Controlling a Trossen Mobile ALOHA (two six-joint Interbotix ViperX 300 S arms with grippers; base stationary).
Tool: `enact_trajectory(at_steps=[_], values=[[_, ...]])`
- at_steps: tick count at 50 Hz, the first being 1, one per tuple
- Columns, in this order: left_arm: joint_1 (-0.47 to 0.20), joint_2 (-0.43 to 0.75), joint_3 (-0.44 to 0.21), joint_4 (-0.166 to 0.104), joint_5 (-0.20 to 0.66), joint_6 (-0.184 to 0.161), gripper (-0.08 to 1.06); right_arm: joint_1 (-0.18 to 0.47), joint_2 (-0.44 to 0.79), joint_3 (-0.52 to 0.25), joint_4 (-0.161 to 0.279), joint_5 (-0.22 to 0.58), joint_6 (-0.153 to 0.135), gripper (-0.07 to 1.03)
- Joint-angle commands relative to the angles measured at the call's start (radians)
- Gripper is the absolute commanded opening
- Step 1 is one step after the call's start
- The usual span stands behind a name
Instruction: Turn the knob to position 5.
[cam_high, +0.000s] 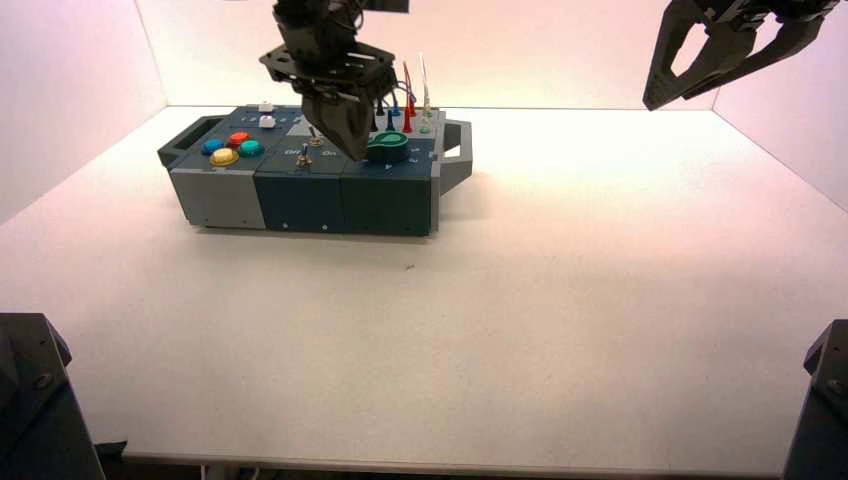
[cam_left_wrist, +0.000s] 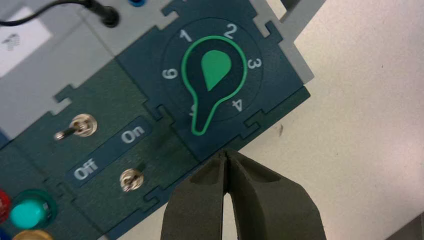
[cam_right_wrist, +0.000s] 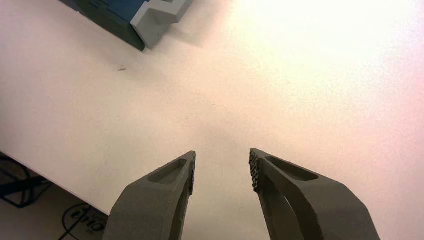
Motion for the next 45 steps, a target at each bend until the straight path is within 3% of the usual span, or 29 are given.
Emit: enact_trajectory(at_steps=[1, 25, 45], values=[[-0.005, 0.003, -0.035, 0.0, -0.003, 0.002, -0.03, 0.006, -0.003, -0.017, 0.003, -0.006, 0.0, 0.57], [-0.005, 0.077, -0.086, 0.006, -0.005, 0.002, -0.03, 0.006, -0.005, -0.017, 0.003, -0.006, 0.0, 0.57], [0.017, 0.086, -0.087, 0.012, 0.002, 0.003, -0.03, 0.006, -0.005, -0.015, 0.003, -0.006, 0.0, 0.57]])
